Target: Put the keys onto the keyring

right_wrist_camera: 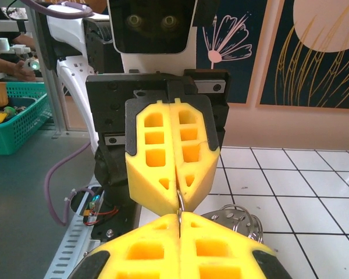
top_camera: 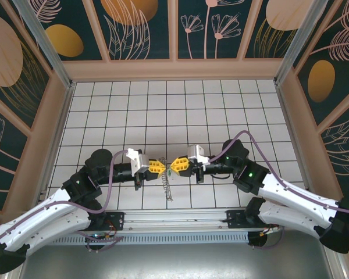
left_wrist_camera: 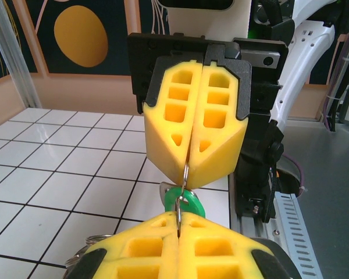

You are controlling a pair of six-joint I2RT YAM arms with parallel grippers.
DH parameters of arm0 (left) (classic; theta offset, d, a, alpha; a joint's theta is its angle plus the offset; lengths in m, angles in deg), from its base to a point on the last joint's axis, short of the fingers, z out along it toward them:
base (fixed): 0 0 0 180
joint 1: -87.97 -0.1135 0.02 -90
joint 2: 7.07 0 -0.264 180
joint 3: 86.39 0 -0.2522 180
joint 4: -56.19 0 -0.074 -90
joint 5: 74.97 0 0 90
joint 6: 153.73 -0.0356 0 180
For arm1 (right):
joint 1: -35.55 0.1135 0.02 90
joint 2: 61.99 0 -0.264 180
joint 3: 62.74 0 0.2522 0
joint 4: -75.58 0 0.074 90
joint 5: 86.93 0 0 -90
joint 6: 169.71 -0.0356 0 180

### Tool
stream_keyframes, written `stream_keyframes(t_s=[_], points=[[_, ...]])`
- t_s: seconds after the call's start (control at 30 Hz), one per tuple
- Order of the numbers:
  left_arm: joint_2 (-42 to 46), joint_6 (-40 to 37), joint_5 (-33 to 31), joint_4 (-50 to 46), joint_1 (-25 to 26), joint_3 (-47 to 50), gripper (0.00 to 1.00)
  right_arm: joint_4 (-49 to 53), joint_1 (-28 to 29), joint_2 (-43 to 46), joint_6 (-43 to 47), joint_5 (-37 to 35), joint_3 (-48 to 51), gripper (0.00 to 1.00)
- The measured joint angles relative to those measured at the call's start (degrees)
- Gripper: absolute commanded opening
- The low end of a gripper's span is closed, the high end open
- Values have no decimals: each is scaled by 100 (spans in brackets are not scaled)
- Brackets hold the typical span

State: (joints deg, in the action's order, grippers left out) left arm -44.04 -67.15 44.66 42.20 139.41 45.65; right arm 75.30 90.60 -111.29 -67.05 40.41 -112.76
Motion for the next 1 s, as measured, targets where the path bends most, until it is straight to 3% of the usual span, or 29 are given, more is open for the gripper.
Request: stream_keyframes(t_s=[1.0], points=[[0,0,11,0,0,0,0,-4,-72,17,-105,26,20,0]])
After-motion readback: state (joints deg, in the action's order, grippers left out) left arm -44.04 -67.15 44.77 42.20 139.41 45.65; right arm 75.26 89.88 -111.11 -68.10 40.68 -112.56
